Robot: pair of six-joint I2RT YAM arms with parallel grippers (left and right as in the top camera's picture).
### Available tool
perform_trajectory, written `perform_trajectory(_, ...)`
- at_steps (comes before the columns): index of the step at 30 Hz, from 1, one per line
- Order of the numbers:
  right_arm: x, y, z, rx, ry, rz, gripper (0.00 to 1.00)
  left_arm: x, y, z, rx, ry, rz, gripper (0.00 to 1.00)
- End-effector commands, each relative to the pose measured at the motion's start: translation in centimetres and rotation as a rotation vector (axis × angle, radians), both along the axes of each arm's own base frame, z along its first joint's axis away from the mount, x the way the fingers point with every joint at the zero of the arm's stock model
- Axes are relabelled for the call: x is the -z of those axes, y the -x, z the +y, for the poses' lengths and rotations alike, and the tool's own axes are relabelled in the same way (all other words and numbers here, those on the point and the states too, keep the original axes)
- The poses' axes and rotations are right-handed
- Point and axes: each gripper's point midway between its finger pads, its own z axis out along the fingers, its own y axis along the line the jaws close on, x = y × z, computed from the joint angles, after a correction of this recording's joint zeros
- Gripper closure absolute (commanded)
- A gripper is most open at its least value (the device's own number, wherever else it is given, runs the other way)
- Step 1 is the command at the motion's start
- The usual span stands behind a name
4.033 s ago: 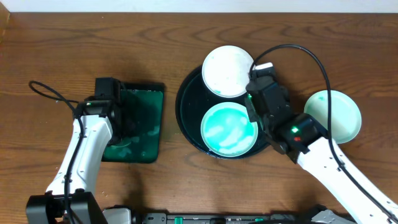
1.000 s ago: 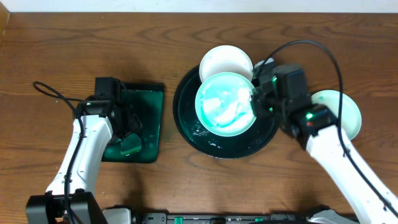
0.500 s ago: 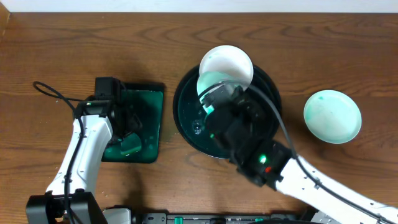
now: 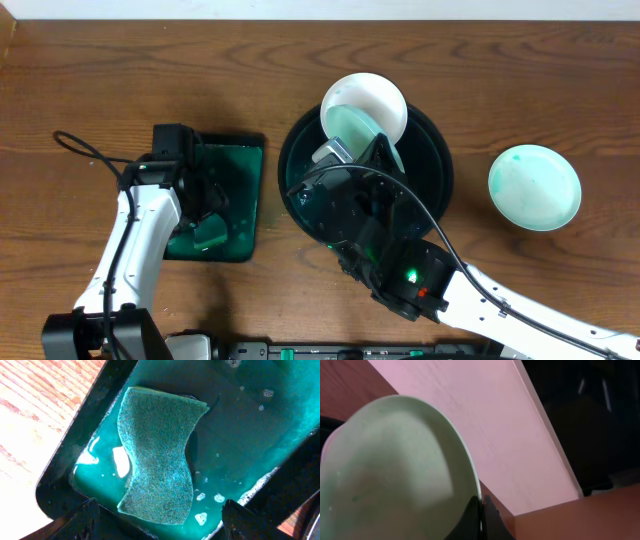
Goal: Clean dirty plates on tray and stack at the side
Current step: 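Lift the pale green plate and stack it on the light green plate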
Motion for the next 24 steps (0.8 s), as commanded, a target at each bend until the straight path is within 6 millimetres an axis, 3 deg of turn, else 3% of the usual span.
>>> perform_trajectory(1,-1.0,0.3,-0.5,0.021,0.020,-0.020,0.99,0.1,0.1,0.1,0.001,-0.002,0.005,0.21)
perform_trajectory(17,-1.0,0.3,-0.5,0.023,0.017,-0.020,0.99,0.1,0.1,0.1,0.001,-0.002,0.005,0.21)
perform_trajectory(24,-0.9,-0.9,-2.5,0.114,-0.156,-0.051,0.99,0.1,0.1,0.1,0.001,-0.002,0.005,0.21)
